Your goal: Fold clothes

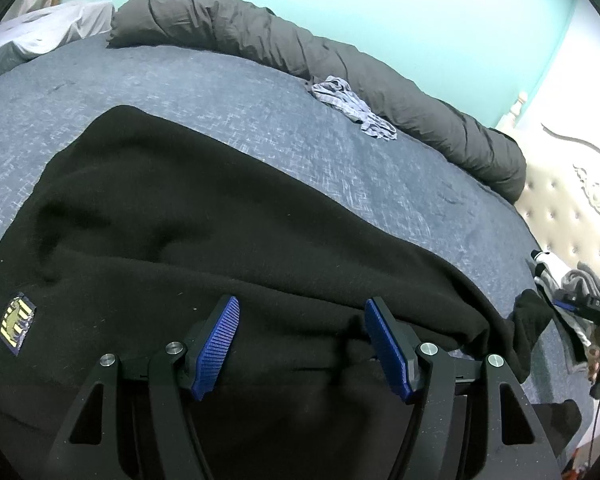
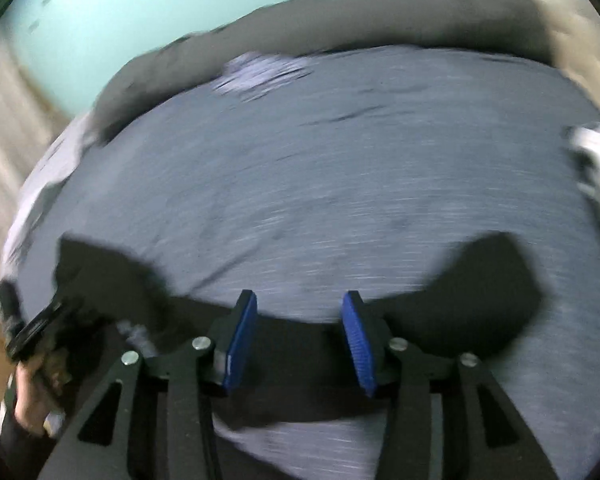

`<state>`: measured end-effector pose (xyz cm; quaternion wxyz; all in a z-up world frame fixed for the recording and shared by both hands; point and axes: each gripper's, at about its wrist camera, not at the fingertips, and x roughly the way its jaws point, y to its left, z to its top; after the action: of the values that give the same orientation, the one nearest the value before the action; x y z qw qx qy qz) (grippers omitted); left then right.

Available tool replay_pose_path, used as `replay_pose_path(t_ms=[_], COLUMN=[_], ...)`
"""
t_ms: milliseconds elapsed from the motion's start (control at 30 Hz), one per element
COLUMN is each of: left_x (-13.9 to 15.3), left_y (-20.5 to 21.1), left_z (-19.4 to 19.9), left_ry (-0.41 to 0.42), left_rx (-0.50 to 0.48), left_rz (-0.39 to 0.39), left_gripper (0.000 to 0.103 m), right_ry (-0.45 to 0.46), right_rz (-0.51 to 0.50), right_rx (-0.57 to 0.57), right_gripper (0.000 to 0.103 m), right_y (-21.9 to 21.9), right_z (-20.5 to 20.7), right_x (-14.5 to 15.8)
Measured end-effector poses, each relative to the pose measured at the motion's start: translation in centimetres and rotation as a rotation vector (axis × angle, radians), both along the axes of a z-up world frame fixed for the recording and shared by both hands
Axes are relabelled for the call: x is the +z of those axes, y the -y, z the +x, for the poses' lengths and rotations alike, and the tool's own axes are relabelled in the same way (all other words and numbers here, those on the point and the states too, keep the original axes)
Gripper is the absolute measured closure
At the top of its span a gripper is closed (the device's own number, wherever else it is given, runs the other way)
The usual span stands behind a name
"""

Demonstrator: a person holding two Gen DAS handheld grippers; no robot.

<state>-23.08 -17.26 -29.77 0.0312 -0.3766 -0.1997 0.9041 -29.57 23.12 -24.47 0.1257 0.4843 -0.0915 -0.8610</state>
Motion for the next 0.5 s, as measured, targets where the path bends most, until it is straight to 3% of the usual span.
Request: replay_pose_path(t_ms=[167,433,467,500], left_x=[0.0,-0.1,-0.1,-0.2], left_y=[0.7,1.9,2.1,2.4], left_z=[0.4,1.3,1.3,1.4], left_ry=[0.009,0.016,0.017,0.019], left_rx=[0.002,0.005,0.009,0.012], left_rz=[0.003,-0.010,-0.008,-0.006], left_gripper=[0.034,0.034,0.034,0.034], right_ry=[0.039,0.083,0.085,0.087], right_rz=[-0.018,0.000,-0.002,-0.003], right_rx=[0.187,0.300,0.319,0.339], right_gripper=[0.058,0.058,0.058,0.067], right_y=[9.0,15.6,16.1,16.6], right_z=[-2.0,-5.0,-5.2,-5.3], right_x=[-2.5,-5.8,-6.0,-6.2])
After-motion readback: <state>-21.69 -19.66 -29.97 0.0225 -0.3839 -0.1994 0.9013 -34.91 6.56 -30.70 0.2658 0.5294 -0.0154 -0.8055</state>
